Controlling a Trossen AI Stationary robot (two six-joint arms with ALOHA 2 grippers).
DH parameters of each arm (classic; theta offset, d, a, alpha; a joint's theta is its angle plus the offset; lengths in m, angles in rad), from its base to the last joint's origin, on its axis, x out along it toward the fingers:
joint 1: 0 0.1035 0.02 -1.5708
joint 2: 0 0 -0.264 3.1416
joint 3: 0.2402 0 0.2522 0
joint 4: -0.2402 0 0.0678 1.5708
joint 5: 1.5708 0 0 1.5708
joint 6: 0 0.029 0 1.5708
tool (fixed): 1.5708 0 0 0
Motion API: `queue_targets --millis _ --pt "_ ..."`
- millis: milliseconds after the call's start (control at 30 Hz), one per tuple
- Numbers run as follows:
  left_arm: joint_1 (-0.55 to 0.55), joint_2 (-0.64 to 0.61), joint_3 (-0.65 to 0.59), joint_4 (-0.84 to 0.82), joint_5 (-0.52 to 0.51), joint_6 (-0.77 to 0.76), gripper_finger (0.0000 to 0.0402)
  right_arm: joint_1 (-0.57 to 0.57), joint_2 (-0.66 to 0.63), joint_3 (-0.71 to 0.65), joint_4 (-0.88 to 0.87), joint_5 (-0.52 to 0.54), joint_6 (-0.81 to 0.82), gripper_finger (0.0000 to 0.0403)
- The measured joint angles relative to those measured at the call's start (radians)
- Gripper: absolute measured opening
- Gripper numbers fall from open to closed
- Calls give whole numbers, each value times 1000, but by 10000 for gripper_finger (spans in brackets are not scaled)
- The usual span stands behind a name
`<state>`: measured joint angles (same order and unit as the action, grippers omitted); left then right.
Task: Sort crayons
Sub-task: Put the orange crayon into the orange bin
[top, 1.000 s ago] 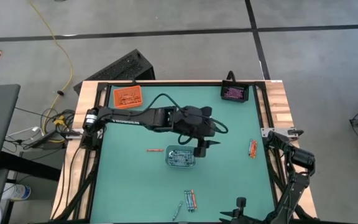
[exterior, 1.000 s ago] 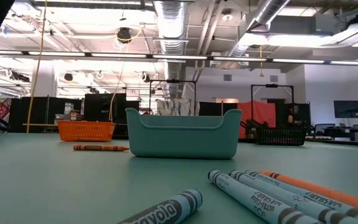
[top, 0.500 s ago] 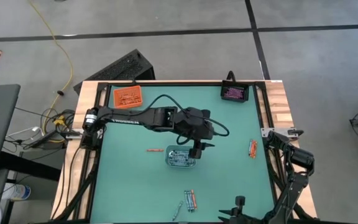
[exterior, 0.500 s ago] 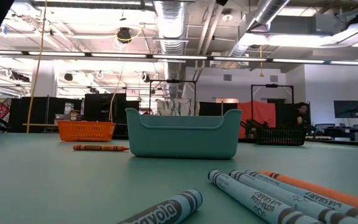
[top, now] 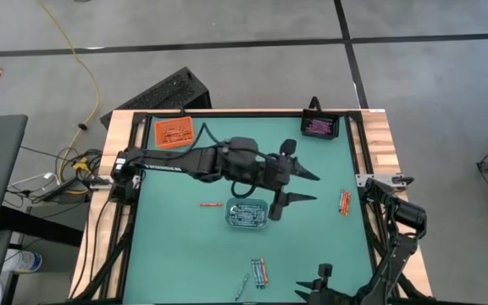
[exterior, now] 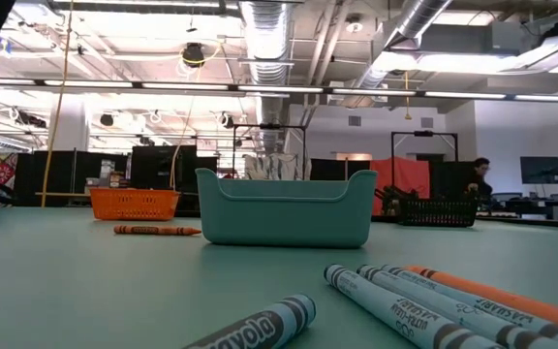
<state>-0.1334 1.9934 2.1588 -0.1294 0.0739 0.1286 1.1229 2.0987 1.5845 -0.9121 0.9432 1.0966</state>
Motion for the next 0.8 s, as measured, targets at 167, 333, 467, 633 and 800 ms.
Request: queue_targets --millis 167,333,467,633,800 --pt "-27 0 46 -78 47 -55 196 -6 0 0 0 0 -5 100" --pt "-80 1 45 -262 77 9 196 -6 0 0 0 0 -5 100" --pt "-123 1 32 -351 79 83 196 -6 0 0 1 0 -5 100" --pt "-148 -8 -56 -303 75 98 185 -10 0 0 3 0 -1 100" --pt "-150 -39 -195 -213 76 83 166 -12 0 0 14 0 1 100"
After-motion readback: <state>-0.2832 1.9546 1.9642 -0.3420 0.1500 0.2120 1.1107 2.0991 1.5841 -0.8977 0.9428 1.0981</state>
